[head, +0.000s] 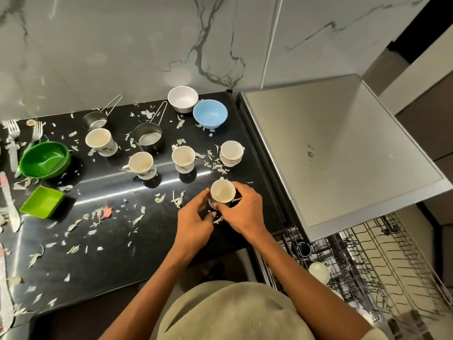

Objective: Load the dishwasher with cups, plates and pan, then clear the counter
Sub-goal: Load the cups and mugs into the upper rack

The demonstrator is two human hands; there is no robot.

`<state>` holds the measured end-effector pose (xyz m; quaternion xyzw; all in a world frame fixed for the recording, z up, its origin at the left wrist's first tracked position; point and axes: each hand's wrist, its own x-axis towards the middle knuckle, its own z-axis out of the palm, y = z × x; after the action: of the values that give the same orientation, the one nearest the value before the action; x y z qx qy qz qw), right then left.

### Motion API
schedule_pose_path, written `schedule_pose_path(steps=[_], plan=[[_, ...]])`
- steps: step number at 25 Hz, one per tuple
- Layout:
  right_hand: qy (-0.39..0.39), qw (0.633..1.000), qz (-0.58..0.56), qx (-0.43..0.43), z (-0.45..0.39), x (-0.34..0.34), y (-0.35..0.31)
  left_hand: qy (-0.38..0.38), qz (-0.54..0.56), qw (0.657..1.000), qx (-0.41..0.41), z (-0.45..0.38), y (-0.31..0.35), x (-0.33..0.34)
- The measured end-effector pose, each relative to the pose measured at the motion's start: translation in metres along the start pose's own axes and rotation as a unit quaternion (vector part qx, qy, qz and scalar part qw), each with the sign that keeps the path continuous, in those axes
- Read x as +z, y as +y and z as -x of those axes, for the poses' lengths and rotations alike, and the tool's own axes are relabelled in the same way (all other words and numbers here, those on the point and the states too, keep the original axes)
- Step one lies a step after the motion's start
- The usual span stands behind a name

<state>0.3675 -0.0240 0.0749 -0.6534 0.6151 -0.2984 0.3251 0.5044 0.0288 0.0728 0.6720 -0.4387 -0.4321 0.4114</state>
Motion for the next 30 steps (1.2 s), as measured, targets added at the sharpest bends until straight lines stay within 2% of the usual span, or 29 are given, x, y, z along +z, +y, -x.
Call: schedule_pose_path(steps=[4,7,10,12,14,16,20,25,30], plan=[[-0.022,0.992,-0.114,0.051,-0.003,-0.025,0.0,-0.033,0.12,0.989,-0.076,-0.013,0.002,-0.002],[-0.049,0.978,-0.186,0.078,-0.001,-0.042,0.008,-0.088,0.298,0.937,-0.162,-0.025,0.01,0.001],[-0.05,0.96,-0.251,0.109,0.002,-0.056,0.023,-0.13,0.346,0.911,-0.186,-0.031,0.018,0.014],[-0.036,0.96,-0.248,0.126,0.006,-0.066,0.029,-0.132,0.33,0.918,-0.175,-0.032,0.024,0.027],[-0.002,0.975,-0.179,0.13,0.012,-0.078,0.034,-0.121,0.271,0.944,-0.144,-0.032,0.03,0.041],[0.05,0.99,-0.088,0.098,0.022,-0.091,0.042,-0.106,0.181,0.972,-0.104,-0.03,0.037,0.057],[0.152,0.987,0.041,0.013,0.049,-0.104,0.058,-0.111,0.078,0.99,-0.047,-0.021,0.059,0.104],[0.215,0.955,0.203,0.01,0.07,-0.143,0.089,-0.162,-0.049,0.985,0.043,0.0,0.085,0.178],[0.258,0.947,0.186,0.051,0.089,-0.179,0.131,-0.246,-0.134,0.953,0.117,0.024,0.1,0.247]])
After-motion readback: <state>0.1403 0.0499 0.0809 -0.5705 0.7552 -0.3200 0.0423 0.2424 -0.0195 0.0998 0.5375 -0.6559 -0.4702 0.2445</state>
